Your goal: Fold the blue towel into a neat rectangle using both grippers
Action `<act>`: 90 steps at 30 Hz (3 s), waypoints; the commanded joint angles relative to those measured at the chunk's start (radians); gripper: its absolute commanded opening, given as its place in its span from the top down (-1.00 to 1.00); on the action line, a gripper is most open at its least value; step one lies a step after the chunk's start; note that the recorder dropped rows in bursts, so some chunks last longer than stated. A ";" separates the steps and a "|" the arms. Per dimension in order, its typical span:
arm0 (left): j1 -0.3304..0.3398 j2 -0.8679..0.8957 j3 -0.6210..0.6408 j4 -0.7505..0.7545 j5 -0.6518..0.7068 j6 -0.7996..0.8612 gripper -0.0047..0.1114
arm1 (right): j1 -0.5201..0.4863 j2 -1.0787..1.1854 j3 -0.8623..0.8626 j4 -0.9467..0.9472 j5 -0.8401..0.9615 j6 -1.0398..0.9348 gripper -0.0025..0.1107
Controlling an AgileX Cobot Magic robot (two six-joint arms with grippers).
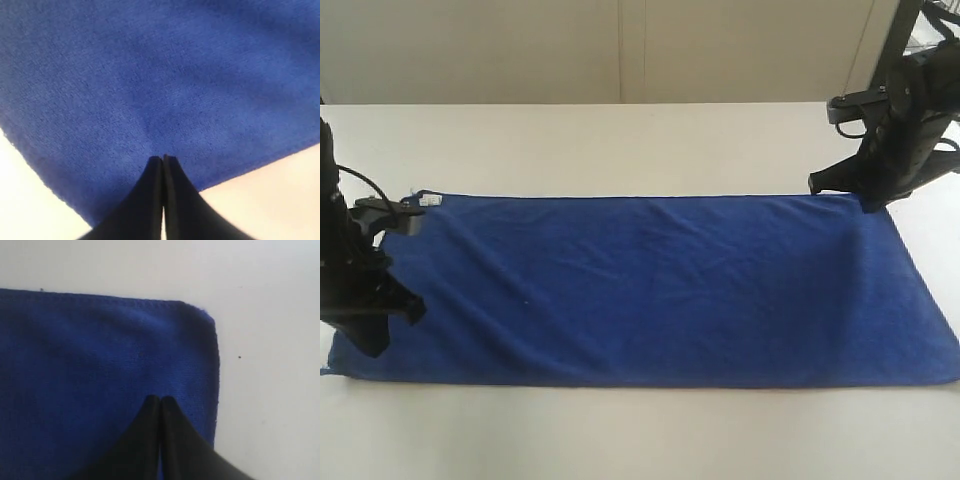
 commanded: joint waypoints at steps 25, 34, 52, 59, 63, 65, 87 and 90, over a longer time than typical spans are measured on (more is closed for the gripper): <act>0.001 -0.023 0.013 0.017 0.029 -0.040 0.92 | 0.009 -0.003 0.005 0.054 -0.012 -0.075 0.96; -0.008 -0.028 0.008 0.006 -0.018 -0.036 0.92 | 0.048 -0.004 0.005 0.184 -0.018 -0.203 0.96; -0.008 0.040 0.023 0.049 0.074 -0.046 0.92 | 0.048 -0.004 0.005 0.181 -0.024 -0.203 0.96; -0.008 0.040 0.023 0.049 0.043 -0.046 0.92 | 0.048 -0.004 0.005 0.181 -0.034 -0.203 0.96; -0.008 0.036 0.020 0.049 0.027 -0.046 0.92 | 0.048 -0.010 0.005 0.181 -0.039 -0.189 0.96; -0.008 0.021 0.010 0.049 0.014 -0.044 0.92 | 0.048 -0.021 0.005 0.181 -0.031 -0.187 0.96; 0.170 -0.318 -0.019 0.038 -0.099 -0.156 0.92 | 0.048 -0.187 0.021 0.181 0.140 -0.159 0.96; 0.256 -0.392 -0.005 0.019 -0.074 -0.148 0.92 | 0.048 -0.252 0.074 0.183 0.104 -0.140 0.96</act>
